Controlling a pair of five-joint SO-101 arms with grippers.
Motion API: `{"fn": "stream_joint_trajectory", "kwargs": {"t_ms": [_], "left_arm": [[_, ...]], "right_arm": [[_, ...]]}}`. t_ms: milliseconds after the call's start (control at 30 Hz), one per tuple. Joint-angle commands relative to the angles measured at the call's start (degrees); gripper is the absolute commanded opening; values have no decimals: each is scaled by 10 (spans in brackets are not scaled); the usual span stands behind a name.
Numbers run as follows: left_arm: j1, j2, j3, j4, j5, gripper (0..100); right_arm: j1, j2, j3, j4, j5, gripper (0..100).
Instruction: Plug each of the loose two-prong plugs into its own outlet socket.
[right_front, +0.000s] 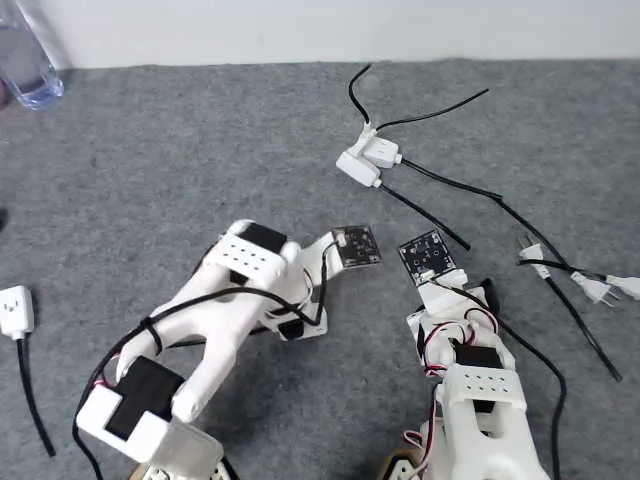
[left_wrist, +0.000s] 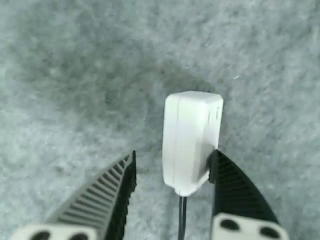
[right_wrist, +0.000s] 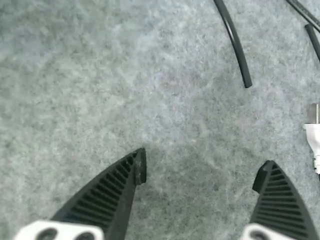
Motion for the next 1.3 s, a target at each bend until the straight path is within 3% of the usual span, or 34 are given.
{"fn": "stream_joint_trajectory", "kwargs": {"t_ms": [0,833,1033,1167,1267], "left_arm": [[-8,-3,-24,17,-7,224],[-20,-4,-123,84,-5,224],[18,-74,-196,204,-4,160],[47,-162,-328,273,76,167],[22,-217,-423,288,152,166]], "right_arm": [[-4,-10,-5,-7,4,339],[-4,-10,-5,-7,4,339],[-15,-10,-5,-7,1,339],[-37,-12,6,-9,5,339],[-36,-12,9,-8,5,339]]}}
